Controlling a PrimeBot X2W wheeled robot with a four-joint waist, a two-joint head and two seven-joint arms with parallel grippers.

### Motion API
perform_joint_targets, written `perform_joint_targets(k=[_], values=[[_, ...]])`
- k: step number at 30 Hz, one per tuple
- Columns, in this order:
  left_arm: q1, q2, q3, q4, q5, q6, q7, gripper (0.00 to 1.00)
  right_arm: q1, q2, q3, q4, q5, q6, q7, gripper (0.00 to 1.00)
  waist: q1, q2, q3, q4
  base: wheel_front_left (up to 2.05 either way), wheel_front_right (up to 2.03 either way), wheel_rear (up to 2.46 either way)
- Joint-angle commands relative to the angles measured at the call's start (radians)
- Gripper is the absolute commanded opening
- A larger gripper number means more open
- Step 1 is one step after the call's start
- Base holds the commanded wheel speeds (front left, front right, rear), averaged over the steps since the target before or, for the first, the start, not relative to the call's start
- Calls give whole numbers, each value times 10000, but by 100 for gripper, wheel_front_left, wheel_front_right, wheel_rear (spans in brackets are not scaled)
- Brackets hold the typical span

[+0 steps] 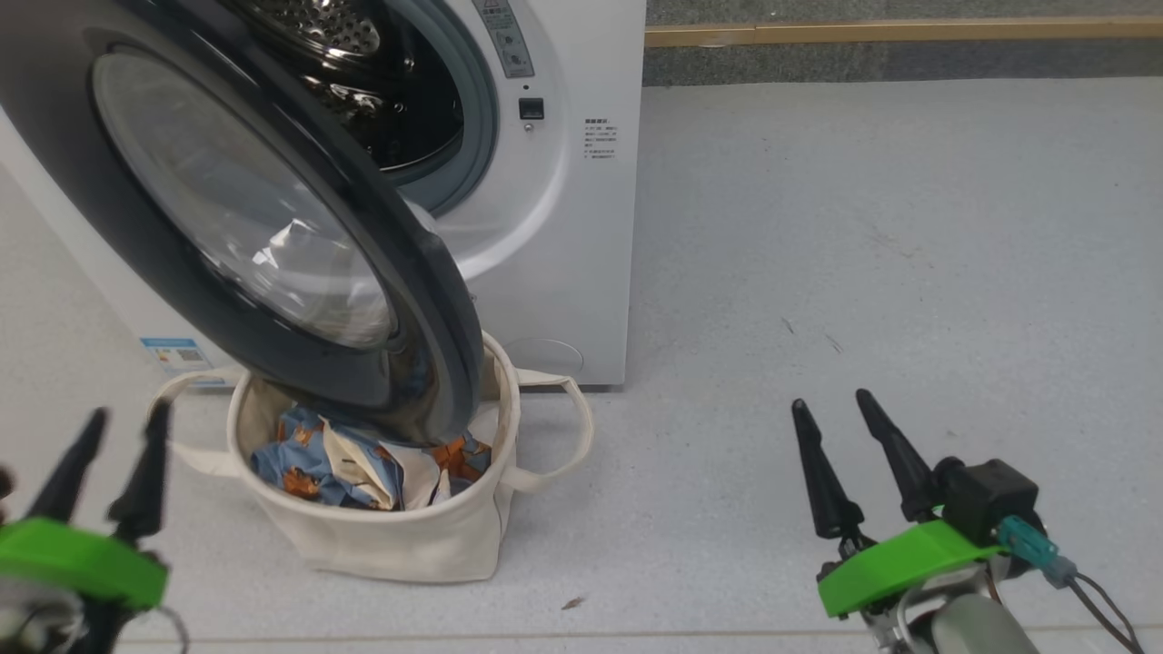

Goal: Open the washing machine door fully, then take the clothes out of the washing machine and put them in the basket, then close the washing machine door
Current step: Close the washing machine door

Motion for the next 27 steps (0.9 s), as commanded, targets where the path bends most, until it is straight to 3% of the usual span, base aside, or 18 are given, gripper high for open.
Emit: perform_joint_targets(k=[1,7,10,18,27], values=[[155,494,1296,-470,565,182,-116,100,-155,66,33,-429,-120,75,-124,100,0,0,-17,36,0,0,0],[1620,-134,3499,-1177,1693,151,-118,100,40,115,-114,-507,-184,75,-124,100,0,0,-79,-75,0,0,0],[2205,-511,4030,-1413,2318,52,-118,100,115,141,-161,-504,-174,75,-124,100,0,0,-137,-193,0,0,0],[2770,-1179,4617,-1675,2921,-176,-119,100,220,177,-214,-467,-257,75,-124,100,0,0,-269,-374,0,0,0],[2796,-1225,4546,-1696,2926,-213,-119,100,220,193,-165,-412,-262,75,-124,100,0,0,-305,-327,0,0,0]])
